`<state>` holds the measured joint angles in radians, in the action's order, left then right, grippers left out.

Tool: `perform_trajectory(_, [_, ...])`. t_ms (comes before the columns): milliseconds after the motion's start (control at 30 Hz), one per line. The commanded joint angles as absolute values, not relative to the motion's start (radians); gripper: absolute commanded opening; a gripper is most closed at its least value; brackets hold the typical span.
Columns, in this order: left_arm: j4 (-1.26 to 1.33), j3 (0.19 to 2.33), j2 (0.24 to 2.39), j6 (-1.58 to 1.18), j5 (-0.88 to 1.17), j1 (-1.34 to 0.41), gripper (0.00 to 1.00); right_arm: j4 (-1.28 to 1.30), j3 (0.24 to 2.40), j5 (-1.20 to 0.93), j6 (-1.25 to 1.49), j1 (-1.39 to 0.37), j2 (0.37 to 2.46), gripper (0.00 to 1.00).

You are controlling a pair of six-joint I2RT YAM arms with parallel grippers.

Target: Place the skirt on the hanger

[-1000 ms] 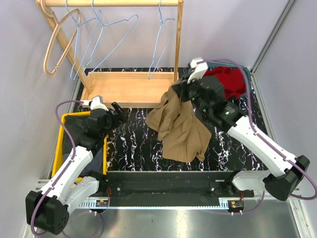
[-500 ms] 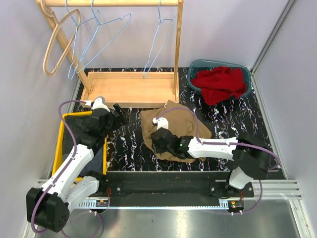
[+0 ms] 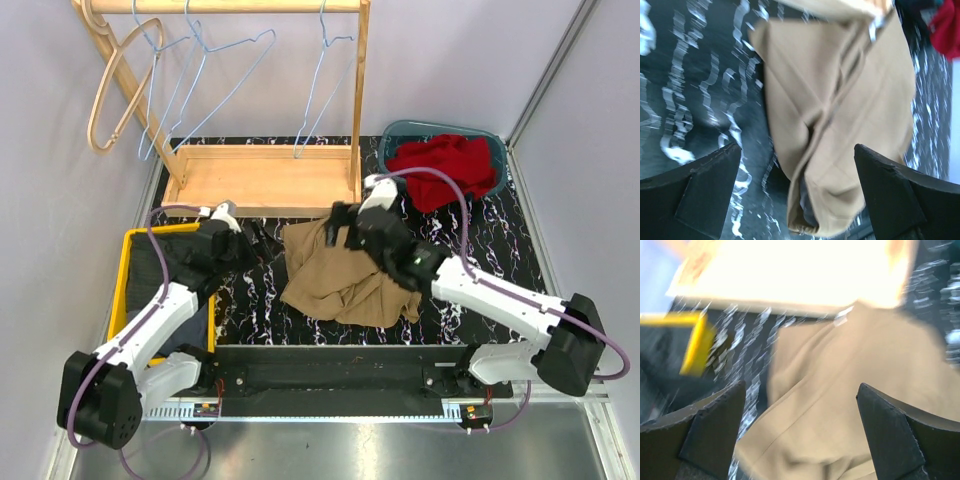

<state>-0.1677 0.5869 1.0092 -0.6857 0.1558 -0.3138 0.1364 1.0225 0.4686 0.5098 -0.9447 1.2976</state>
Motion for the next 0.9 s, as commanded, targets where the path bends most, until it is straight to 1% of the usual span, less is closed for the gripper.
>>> perform_trajectory(0, [-0.104, 0.572, 1.025, -0.698, 0.299, -0.353, 0.99, 0.241, 1.051, 0.384, 0.474, -0.804, 1.324, 1.0])
perform_trajectory(33, [-0.115, 0.565, 1.031, -0.704, 0.299, -0.365, 0.99, 0.25, 1.066, 0.373, 0.463, -0.766, 1.339, 1.0])
perform_trajectory(133, [-0.159, 0.54, 1.038, -0.724, 0.287, -0.393, 0.99, 0.268, 1.129, 0.354, 0.399, -0.727, 1.425, 1.0])
perform_trajectory(267, [-0.198, 0.489, 1.022, -0.747, 0.255, -0.42, 0.99, 0.27, 1.244, 0.293, 0.296, -0.664, 1.578, 1.0])
perform_trajectory(467, [-0.202, 0.413, 0.973, -0.799, 0.268, -0.468, 0.99, 0.27, 1.408, 0.249, 0.201, -0.627, 1.774, 1.0])
perform_trajectory(733, [-0.153, 0.362, 0.95, -0.815, 0.29, -0.506, 0.99, 0.325, 1.557, 0.144, 0.133, -0.604, 1.968, 0.99])
perform_trajectory(767, [-0.134, 0.357, 0.951, -0.815, 0.293, -0.509, 0.99, 0.342, 1.56, 0.132, 0.132, -0.604, 1.979, 0.98])
perform_trajectory(833, [-0.112, 0.348, 0.963, -0.816, 0.313, -0.52, 0.97, 0.353, 1.551, 0.132, 0.141, -0.601, 1.991, 0.91])
perform_trajectory(867, [-0.079, 0.344, 0.969, -0.818, 0.324, -0.522, 0.94, 0.365, 1.543, 0.136, 0.146, -0.6, 1.988, 0.85])
